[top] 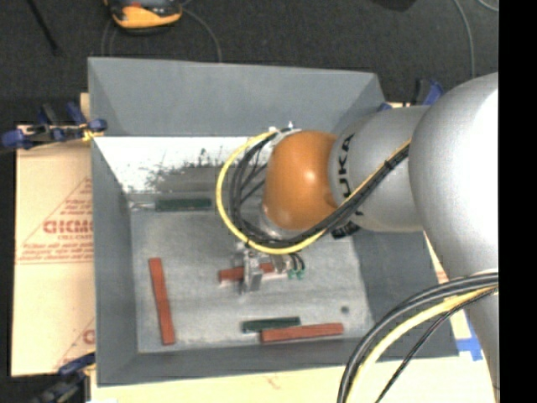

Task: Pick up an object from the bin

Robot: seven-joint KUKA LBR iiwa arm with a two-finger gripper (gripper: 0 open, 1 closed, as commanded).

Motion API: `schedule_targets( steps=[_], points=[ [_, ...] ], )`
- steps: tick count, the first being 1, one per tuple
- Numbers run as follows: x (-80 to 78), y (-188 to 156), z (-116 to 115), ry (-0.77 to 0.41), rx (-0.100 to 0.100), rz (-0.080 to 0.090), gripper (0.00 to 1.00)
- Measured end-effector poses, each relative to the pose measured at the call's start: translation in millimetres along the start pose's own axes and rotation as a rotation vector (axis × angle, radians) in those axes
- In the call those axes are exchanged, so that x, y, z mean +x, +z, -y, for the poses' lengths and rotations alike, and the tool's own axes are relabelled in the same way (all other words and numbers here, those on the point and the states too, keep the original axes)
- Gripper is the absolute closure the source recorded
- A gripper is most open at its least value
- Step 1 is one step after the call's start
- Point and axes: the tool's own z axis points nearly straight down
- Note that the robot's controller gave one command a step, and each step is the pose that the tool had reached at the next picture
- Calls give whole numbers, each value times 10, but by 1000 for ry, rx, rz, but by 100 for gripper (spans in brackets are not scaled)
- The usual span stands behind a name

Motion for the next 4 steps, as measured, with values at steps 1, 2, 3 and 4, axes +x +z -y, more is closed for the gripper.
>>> schedule_targets(
  steps=[1, 2, 3, 4],
  points=[
    [0, 0, 0, 1, 0, 0, 100],
    [130, -449, 55, 10, 0, -9, 100],
    [-263, -1015, -7, 46, -1, -2, 100],
    [-241, -1302, -3, 52, -1, 5, 100]
  ],
)
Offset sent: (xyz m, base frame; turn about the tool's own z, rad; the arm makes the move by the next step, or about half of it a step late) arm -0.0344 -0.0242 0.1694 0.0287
